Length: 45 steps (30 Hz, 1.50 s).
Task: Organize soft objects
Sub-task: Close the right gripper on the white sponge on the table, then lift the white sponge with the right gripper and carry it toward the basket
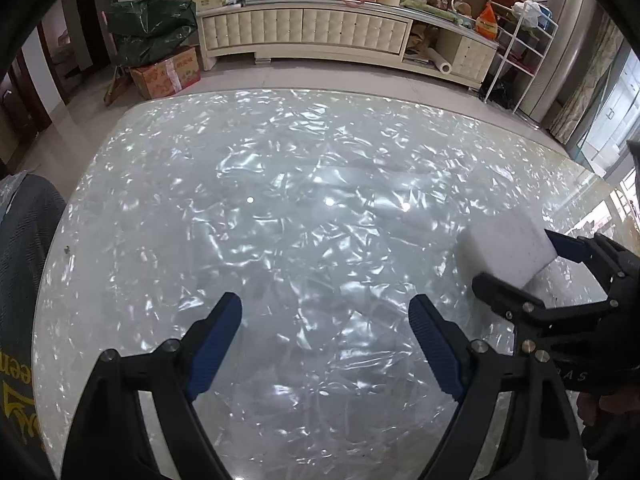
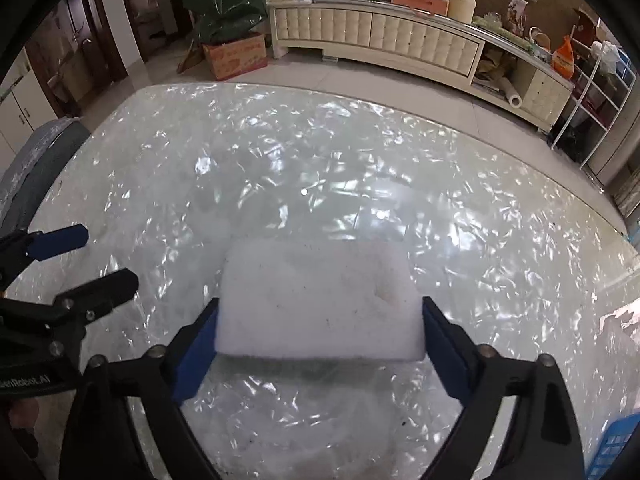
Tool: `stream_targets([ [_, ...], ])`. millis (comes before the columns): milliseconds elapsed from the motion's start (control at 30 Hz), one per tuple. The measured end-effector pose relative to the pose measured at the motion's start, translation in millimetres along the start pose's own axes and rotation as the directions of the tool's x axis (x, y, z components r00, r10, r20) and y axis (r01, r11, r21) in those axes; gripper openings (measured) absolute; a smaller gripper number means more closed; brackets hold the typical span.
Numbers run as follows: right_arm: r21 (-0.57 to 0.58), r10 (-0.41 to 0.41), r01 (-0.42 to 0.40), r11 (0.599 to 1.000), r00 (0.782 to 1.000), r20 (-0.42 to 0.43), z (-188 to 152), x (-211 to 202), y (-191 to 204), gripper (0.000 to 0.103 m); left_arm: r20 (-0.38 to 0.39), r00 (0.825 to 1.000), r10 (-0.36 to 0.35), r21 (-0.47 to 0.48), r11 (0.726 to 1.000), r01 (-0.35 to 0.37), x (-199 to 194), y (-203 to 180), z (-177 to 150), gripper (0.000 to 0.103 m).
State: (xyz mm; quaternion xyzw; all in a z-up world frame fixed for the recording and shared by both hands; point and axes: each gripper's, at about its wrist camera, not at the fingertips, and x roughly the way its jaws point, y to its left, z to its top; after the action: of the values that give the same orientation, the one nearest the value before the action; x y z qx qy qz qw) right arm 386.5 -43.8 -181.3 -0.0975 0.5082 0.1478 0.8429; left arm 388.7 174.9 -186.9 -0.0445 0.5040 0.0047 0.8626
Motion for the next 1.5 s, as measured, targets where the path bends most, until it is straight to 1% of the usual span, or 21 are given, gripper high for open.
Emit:
stream_targets([
  [33, -0.007, 0.001, -0.001, 1.0, 1.0, 0.003, 0, -1, 0, 0.087, 0.001, 1.0, 0.001, 0.002, 1.0, -0.001, 0, -1, 0, 0.084],
  [133, -0.027, 0.015, -0.015, 1.0, 1.0, 0.01, -1, -5, 3, 0.071, 0.0, 1.0, -0.012, 0.006, 1.0, 0.012, 2, -4, 2, 0.084],
  [167, -0.028, 0.016, -0.015, 1.0, 1.0, 0.018, 2, -6, 3, 0.049, 0.001, 1.0, -0.016, 0.01, 1.0, 0.015, 2, -4, 2, 0.084],
  [200, -0.021, 0.015, -0.015, 1.0, 1.0, 0.02, 2, -8, 3, 0.035, 0.002, 1.0, -0.015, 0.014, 1.0, 0.015, 0, -4, 2, 0.084],
  [400, -0.004, 0.027, -0.027, 1.0, 0.999, 0.036, 4, -7, 0, 0.024, 0.01, 1.0, -0.015, 0.026, 1.0, 0.014, -4, -11, 2, 0.084],
  [567, 0.025, 0.048, -0.048, 0.999, 0.998, 0.034, 1, -10, -3, 0.022, -0.001, 1.0, -0.015, 0.028, 0.999, 0.015, -3, -13, 2, 0.084],
  [700, 0.04, 0.056, -0.057, 0.998, 0.998, 0.032, -12, -26, -6, 0.022, 0.0, 1.0, -0.018, 0.04, 0.999, 0.018, -14, -22, 0, 0.084],
  [933, 0.061, 0.053, -0.057, 0.997, 0.997, 0.055, -24, -67, -7, 0.022, 0.03, 0.999, -0.025, 0.062, 0.998, 0.023, -50, -48, -3, 0.084],
  [1000, 0.066, 0.044, -0.048, 0.997, 0.996, 0.073, -29, -83, -7, 0.022, 0.028, 0.999, -0.03, 0.08, 0.996, 0.027, -61, -60, -6, 0.084],
  [1067, 0.079, 0.032, -0.039, 0.996, 0.996, 0.089, -34, -101, -11, 0.022, 0.047, 0.999, -0.026, 0.105, 0.994, 0.021, -76, -72, -10, 0.084],
  [1133, 0.095, 0.028, -0.037, 0.995, 0.994, 0.103, -40, -117, -16, 0.022, 0.05, 0.998, -0.033, 0.116, 0.993, 0.027, -85, -80, -14, 0.084],
  [1233, 0.101, 0.02, -0.031, 0.994, 0.993, 0.113, -58, -141, -20, 0.022, 0.049, 0.998, -0.045, 0.108, 0.993, 0.04, -100, -94, -23, 0.084],
  [1300, 0.108, 0.008, -0.021, 0.994, 0.993, 0.117, -70, -156, -23, 0.022, 0.049, 0.997, -0.061, 0.122, 0.991, 0.054, -109, -106, -30, 0.084],
  [1400, 0.126, 0.011, -0.026, 0.992, 0.993, 0.115, -86, -172, -30, 0.023, 0.048, 0.995, -0.083, 0.138, 0.988, 0.076, -122, -121, -43, 0.084],
  [1500, 0.138, 0.005, -0.022, 0.99, 0.993, 0.12, -104, -187, -34, 0.023, 0.047, 0.995, -0.089, 0.148, 0.986, 0.081, -133, -136, -58, 0.084],
])
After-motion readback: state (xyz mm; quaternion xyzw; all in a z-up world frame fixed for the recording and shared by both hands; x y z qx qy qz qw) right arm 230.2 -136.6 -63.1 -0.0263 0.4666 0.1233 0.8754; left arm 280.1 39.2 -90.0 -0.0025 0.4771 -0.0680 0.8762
